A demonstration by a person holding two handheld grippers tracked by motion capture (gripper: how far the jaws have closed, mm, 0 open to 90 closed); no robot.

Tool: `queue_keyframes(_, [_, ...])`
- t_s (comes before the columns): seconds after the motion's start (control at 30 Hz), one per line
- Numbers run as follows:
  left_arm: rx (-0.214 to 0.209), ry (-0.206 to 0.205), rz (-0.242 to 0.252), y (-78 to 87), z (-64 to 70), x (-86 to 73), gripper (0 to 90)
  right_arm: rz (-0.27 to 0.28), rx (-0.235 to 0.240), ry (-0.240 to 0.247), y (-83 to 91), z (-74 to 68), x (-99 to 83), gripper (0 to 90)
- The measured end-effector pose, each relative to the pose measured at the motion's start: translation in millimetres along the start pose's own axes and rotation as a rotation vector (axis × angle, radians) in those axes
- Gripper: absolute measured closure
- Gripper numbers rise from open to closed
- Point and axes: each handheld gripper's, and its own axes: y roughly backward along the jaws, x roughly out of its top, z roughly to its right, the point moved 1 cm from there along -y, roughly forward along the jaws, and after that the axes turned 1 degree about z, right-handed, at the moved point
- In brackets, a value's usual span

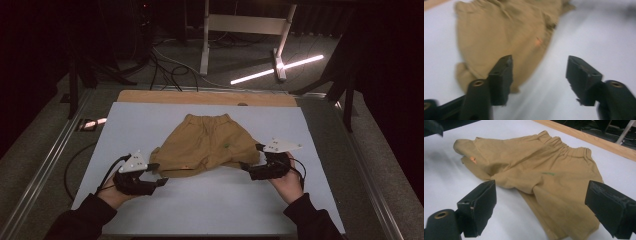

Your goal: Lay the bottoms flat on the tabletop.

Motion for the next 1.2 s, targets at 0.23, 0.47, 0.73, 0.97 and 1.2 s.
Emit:
queue_keyframes(0.23, [0.048, -0.062, -0.115, -27.7, 1.5, -18.2, 50.4, 0.008, -0.004, -0.016, 9.5, 0.4, -6.6, 10.7])
queue_keyframes(0.47, [0.133, -0.044, -0.165, -52.2, -14.8, -26.1, 52.4, -0.019, 0.001, -0.012, 8.1, -0.9, -15.9, 10.7])
queue_keyframes(0.73, [0.162, -0.005, -0.137, -53.8, -23.9, -27.8, 83.7, -0.024, 0.010, -0.019, 7.1, -1.0, -19.6, 10.7])
queue_keyframes(0.97, [0.117, -0.060, -0.098, -31.2, -7.4, -1.7, 87.9, -0.026, 0.001, -0.009, 8.9, 0.0, -18.8, 10.7])
queue_keyframes(1.2, [0.051, -0.133, -0.058, -7.3, 22.6, 31.5, 87.7, -0.016, 0.001, -0.013, 11.2, -0.1, -17.5, 10.7])
